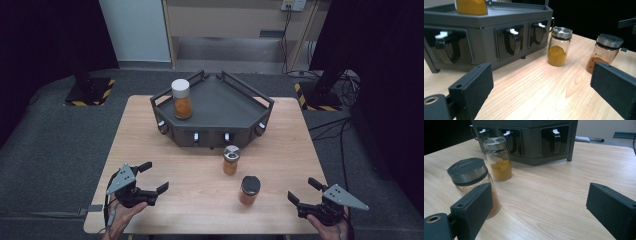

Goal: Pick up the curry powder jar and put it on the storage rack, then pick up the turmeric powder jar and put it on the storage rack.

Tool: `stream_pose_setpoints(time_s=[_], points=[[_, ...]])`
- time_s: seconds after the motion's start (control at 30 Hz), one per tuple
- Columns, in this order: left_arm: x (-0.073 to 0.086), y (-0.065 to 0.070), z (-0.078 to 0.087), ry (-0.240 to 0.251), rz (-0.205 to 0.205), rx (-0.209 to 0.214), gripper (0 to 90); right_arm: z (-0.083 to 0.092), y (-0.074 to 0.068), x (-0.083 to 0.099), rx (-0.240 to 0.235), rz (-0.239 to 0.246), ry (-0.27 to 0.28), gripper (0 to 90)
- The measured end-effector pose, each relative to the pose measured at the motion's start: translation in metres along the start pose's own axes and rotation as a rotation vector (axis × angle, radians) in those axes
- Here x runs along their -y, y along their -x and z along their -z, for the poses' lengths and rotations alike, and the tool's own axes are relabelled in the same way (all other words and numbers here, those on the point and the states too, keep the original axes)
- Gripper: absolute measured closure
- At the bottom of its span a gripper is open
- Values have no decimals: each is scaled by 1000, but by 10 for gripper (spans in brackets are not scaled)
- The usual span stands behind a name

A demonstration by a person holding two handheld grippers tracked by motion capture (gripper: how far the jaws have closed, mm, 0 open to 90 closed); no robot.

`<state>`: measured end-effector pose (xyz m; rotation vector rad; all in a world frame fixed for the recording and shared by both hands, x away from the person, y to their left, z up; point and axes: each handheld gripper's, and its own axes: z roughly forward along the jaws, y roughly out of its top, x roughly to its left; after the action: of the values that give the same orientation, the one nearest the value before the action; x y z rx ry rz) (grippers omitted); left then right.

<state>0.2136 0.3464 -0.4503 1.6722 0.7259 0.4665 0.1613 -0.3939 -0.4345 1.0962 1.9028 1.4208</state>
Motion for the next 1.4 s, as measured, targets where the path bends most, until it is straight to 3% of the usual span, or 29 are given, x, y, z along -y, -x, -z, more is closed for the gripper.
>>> stream_pose_setpoints(time_s=[0.17,0.3,0.47,0.63,1.4], points=[[9,-4,2,2,-7,16,38,0,0,0,-1,2,2,72],[14,-7,2,-25,-7,15,37,-1,-1,-1,-3,4,-1,72],[19,-12,3,-2,10,32,36,-1,0,0,-4,4,1,72],[18,-9,2,-21,-20,12,36,-2,0,-1,-11,3,-2,72],[18,-9,3,-15,-15,11,33,-1,-2,-1,7,0,2,41]])
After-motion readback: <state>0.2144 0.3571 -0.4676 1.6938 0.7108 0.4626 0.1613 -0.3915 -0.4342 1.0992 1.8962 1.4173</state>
